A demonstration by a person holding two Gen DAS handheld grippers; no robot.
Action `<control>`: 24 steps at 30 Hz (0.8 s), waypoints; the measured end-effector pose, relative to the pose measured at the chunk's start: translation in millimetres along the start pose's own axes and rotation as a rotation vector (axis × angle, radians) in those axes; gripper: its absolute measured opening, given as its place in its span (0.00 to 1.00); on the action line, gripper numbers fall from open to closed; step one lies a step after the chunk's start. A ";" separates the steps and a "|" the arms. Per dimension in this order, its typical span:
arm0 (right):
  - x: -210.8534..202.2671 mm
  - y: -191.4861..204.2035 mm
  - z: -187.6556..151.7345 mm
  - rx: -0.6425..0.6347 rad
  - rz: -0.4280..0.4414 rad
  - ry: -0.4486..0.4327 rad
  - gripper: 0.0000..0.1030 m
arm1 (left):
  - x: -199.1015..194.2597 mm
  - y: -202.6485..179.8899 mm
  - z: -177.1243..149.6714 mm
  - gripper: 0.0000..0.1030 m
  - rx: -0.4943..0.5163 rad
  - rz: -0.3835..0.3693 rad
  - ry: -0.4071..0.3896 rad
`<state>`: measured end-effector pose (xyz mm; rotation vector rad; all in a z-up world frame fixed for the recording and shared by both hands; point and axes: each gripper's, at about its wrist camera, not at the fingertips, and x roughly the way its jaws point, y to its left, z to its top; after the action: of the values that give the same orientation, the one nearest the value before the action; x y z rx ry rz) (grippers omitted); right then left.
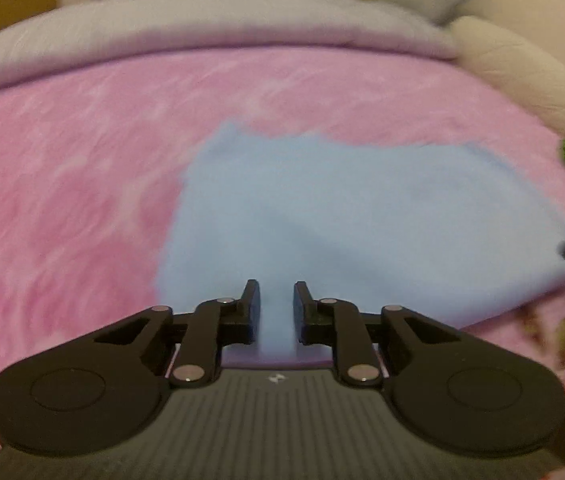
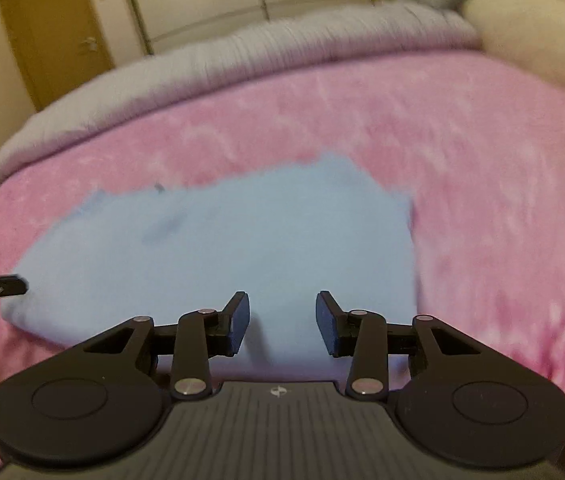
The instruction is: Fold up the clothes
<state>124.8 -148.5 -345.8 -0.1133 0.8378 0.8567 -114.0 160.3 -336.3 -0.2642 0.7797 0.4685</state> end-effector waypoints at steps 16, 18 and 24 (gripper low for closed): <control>-44.2 -14.5 -45.4 0.187 -0.199 0.055 0.36 | -38.6 -12.4 -37.8 0.14 -0.063 0.014 0.087; -64.0 -17.2 -51.0 0.222 -0.177 0.027 0.36 | -50.9 -20.0 -45.1 0.14 -0.065 0.019 0.092; -95.5 8.0 -52.4 0.181 -0.166 0.041 0.52 | -81.9 -54.3 -49.2 0.17 -0.034 0.038 0.082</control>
<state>52.5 -223.8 -313.7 -0.0407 0.9272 0.6213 -167.6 68.8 -307.6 -0.3018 0.8585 0.5097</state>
